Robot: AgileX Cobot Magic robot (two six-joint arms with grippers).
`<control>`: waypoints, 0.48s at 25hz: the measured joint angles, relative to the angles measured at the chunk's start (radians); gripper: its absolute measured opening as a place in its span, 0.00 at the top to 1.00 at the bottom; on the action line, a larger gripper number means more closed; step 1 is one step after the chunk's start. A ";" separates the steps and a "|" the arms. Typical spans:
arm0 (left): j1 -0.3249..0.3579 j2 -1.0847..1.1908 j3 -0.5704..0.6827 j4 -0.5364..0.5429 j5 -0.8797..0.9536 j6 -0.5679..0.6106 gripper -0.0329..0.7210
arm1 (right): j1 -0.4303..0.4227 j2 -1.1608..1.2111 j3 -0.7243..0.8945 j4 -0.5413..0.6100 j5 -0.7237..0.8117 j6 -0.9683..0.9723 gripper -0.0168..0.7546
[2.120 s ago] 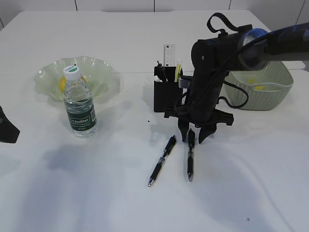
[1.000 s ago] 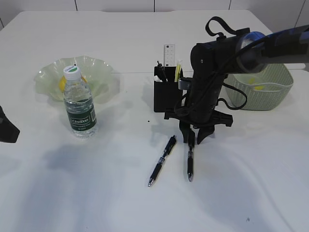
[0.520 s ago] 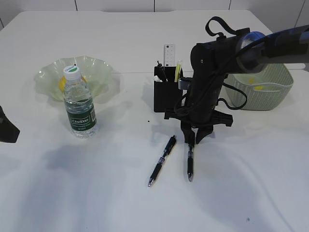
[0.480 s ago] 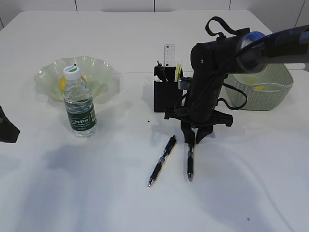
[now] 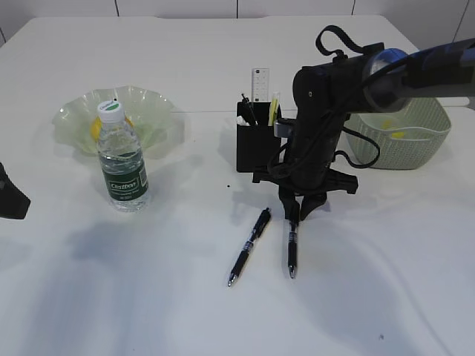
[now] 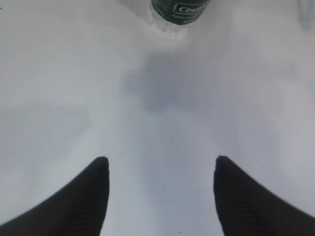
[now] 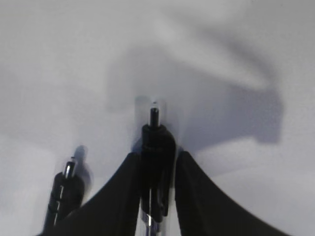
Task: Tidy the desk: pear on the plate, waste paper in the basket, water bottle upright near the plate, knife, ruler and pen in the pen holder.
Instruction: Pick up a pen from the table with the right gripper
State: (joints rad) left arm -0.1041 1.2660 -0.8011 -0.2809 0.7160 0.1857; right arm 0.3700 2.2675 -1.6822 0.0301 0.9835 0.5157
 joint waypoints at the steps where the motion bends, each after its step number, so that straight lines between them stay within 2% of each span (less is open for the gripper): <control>1: 0.000 0.000 0.000 0.000 0.000 0.000 0.33 | 0.000 0.000 0.000 0.000 0.000 0.000 0.74; 7: 0.000 0.000 0.000 0.000 0.000 0.000 0.33 | 0.000 0.000 0.000 -0.004 0.000 0.000 0.74; 12: 0.000 0.000 0.000 0.000 0.000 0.000 0.33 | 0.000 0.000 0.000 -0.006 -0.002 0.000 0.81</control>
State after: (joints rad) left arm -0.1041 1.2660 -0.8011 -0.2809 0.7160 0.1857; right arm 0.3700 2.2675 -1.6822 0.0245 0.9815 0.5157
